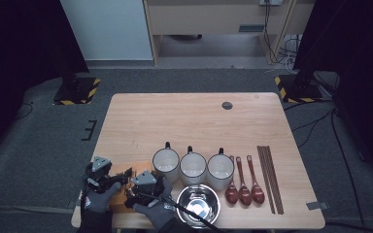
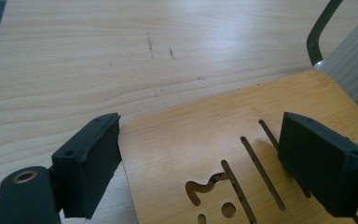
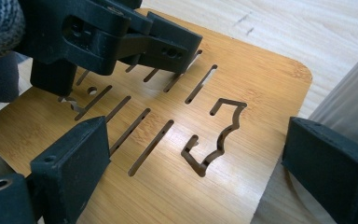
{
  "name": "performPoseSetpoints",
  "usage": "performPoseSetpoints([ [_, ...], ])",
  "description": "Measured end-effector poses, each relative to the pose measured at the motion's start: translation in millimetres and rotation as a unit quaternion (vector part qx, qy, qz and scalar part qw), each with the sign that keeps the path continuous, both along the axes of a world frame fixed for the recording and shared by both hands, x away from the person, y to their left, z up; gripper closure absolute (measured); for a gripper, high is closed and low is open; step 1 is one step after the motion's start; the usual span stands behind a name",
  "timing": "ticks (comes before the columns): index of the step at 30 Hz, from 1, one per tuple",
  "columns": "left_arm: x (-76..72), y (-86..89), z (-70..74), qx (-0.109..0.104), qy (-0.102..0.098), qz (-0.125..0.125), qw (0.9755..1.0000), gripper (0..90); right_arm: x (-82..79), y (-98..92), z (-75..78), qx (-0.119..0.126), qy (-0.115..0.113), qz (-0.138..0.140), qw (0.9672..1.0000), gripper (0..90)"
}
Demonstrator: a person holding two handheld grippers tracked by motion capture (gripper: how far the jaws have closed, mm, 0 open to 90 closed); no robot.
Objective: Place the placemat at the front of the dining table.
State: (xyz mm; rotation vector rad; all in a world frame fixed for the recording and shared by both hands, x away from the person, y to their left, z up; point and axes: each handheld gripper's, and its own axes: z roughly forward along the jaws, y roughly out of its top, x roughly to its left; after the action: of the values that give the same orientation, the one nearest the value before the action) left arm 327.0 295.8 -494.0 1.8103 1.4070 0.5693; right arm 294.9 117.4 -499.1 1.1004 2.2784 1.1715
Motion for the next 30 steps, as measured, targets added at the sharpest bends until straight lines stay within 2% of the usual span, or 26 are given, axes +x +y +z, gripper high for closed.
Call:
performPoseSetpoints([
  [11,-3.4,0.6,25.0,-0.003,-0.018,0.008,0.9998,12.8,-0.8,-0.7,21.2,0.003,-0.022,0.007,0.9997,7.6],
  [20,-0.2,-1.8,48.3,-0.001,-0.036,0.01,0.9993,12.8,2.8,-2.8,41.1,0.008,-0.042,0.01,0.999,7.6],
  [23,2.3,-4.6,56.8,-0.004,-0.043,0.01,0.999,12.8,6.4,-7.3,51.2,0.018,-0.045,0.01,0.9988,7.6],
  [30,8.3,-11.0,67.4,0.0,-0.052,0.008,0.9986,12.8,10.7,-12.8,61.4,0.012,-0.055,0.008,0.9984,7.6],
])
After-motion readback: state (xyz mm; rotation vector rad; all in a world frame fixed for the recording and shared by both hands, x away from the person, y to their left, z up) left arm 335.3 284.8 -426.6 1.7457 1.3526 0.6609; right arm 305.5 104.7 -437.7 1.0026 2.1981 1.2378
